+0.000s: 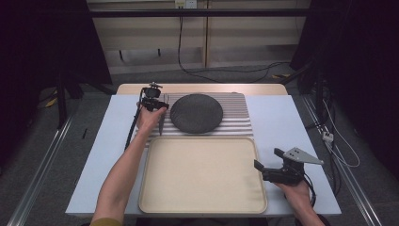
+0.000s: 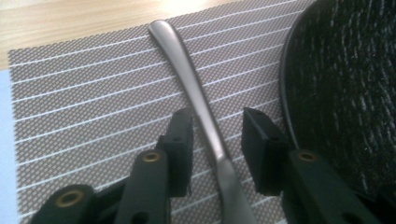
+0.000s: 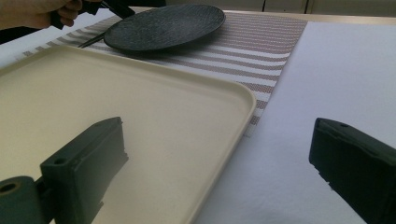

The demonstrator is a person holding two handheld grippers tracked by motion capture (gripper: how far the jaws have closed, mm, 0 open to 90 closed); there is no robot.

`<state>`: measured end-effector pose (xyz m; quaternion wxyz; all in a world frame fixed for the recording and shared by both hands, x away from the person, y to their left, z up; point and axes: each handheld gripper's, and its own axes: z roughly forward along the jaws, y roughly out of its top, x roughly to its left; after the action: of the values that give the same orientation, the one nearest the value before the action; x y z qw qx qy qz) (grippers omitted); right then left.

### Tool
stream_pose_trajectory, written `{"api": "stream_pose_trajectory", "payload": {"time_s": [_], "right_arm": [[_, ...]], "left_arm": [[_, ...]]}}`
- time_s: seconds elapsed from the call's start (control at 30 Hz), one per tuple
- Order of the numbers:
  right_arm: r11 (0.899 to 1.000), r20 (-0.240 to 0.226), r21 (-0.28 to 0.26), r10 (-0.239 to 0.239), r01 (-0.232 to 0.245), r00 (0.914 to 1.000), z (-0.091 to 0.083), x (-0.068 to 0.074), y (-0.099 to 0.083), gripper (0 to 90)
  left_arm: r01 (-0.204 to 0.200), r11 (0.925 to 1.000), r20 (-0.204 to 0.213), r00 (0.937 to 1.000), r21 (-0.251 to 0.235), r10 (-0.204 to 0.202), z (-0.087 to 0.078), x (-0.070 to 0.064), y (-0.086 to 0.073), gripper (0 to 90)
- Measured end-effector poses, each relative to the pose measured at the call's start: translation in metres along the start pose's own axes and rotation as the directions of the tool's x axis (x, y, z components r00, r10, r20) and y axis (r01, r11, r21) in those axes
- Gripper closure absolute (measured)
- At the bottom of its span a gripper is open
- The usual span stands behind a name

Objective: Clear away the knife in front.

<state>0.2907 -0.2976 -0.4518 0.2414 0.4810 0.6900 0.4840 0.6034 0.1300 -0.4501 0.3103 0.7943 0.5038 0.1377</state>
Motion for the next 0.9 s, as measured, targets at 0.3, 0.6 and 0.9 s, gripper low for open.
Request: {"api": "stream_pose_trajectory", "payload": {"time_s": [0.3, 0.6, 0.9], "right_arm": [[1.000, -0.001, 0.001, -0.001, 0.001, 1.0000, 0.000, 0.000, 0.000, 3.6], [1.000, -0.004, 0.003, 0.001, -0.001, 1.0000, 0.001, 0.000, 0.000, 3.6], [1.000, -0.004, 0.002, 0.002, -0.002, 1.0000, 0.000, 0.000, 0.000, 3.6]], "left_arm": [[0.007, 0.9999, -0.031, 0.9995, 0.014, -0.006, 0.010, 0.000, 0.003, 72.8], [-0.001, 0.9992, -0.051, 0.9987, 0.041, 0.003, 0.014, 0.000, 0.010, 74.6], [0.009, 0.9974, -0.027, 0.9996, 0.072, -0.007, 0.013, 0.002, 0.013, 79.7]]}}
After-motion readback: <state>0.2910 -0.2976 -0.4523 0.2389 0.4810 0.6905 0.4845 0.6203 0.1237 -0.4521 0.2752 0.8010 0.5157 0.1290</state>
